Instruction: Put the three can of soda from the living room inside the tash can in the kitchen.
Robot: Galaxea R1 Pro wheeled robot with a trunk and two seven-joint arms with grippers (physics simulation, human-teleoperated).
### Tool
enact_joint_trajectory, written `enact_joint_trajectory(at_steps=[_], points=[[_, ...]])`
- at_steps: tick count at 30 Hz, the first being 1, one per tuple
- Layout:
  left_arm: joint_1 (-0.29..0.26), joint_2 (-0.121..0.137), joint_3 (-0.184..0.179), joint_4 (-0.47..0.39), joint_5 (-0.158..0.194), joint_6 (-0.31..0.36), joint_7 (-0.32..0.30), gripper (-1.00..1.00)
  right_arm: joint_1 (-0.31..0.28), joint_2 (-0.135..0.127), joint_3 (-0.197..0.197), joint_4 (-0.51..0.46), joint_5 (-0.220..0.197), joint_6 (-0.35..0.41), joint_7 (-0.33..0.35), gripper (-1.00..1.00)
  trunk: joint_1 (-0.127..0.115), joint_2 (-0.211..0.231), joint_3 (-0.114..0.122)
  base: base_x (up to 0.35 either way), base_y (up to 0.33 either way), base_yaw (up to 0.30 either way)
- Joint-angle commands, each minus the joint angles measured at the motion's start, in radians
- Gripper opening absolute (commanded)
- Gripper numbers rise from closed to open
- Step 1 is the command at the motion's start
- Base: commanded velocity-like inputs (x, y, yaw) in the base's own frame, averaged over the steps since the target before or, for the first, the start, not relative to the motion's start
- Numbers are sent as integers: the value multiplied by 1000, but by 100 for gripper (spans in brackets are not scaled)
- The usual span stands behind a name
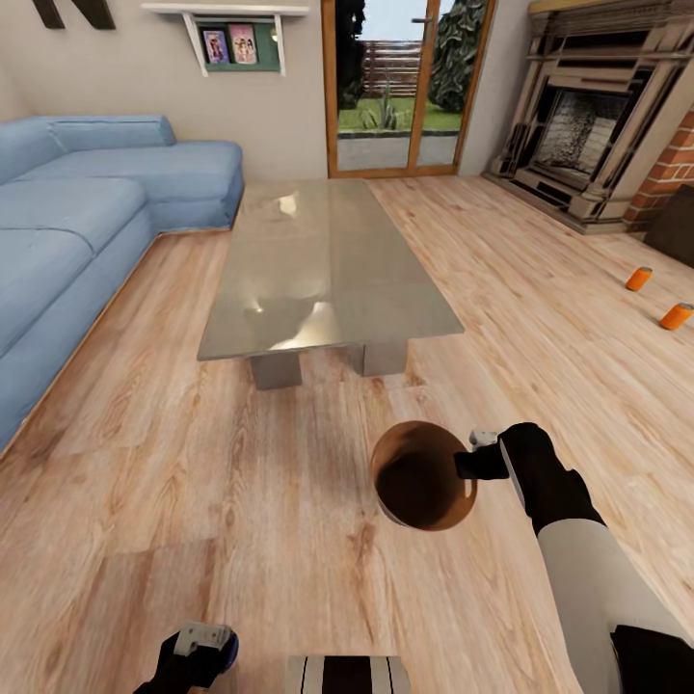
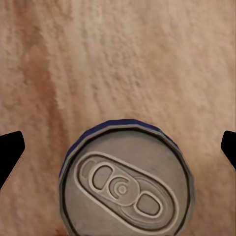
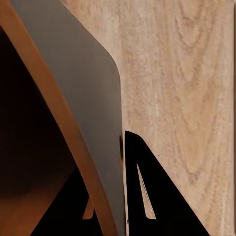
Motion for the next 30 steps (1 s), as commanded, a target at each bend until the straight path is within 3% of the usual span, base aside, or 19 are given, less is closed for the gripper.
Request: enact_joint_trajectory(at_steps=[1, 9, 23, 30], points=[[0, 0, 0, -2, 1, -1, 1, 100, 0, 0, 0, 0, -25, 5, 6, -100, 0, 0, 0, 100, -25, 0], [0, 0, 0, -3, 1, -1, 3, 100, 0, -1, 0, 0, -25, 5, 6, -100, 0, 0, 0, 35, -9, 0], [0, -1, 0, -1, 0, 0, 2, 100, 0, -1, 0, 0, -24, 5, 6, -100, 6, -3, -54, 1, 0, 0], [0, 0, 0, -2, 0, 0, 2, 100, 0, -2, 1, 0, -24, 5, 6, -100, 6, -3, -54, 0, 0, 0]])
